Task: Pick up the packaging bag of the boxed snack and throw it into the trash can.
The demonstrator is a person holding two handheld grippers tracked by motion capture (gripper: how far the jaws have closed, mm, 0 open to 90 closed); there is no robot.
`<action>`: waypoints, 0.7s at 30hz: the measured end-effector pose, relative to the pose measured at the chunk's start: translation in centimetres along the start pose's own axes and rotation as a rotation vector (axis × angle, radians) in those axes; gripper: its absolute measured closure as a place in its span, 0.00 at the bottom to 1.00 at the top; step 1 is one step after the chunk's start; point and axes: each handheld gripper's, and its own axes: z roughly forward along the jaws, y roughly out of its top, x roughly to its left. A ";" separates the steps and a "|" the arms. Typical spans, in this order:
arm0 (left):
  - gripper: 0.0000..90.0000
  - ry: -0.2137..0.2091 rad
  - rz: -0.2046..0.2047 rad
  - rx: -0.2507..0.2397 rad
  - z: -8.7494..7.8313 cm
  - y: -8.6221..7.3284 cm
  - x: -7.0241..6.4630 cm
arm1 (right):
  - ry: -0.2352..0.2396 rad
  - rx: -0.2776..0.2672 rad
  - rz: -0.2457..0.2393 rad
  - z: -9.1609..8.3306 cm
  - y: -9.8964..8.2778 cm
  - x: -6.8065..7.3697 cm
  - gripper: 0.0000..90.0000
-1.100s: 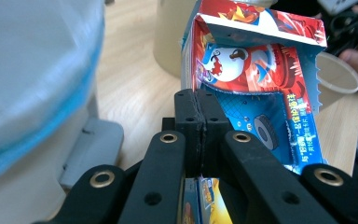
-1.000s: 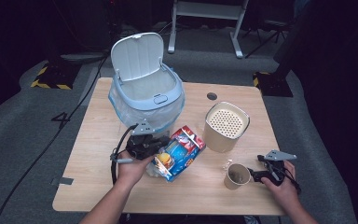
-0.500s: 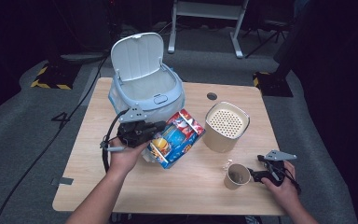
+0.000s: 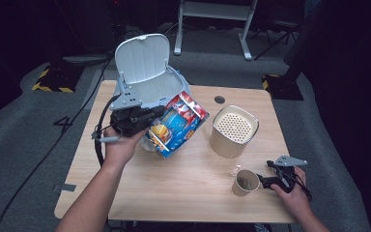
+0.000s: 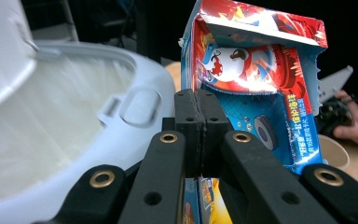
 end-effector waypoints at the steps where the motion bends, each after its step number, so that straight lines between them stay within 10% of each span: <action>1: 0.99 0.000 -0.001 -0.004 -0.2 0.3 0.1 | 0.001 0.001 -0.001 0.0 0.0 0.0 0.16; 21: 0.99 0.083 -0.019 -0.106 -2.1 5.2 2.5 | 0.000 0.000 0.000 0.0 0.0 0.0 0.16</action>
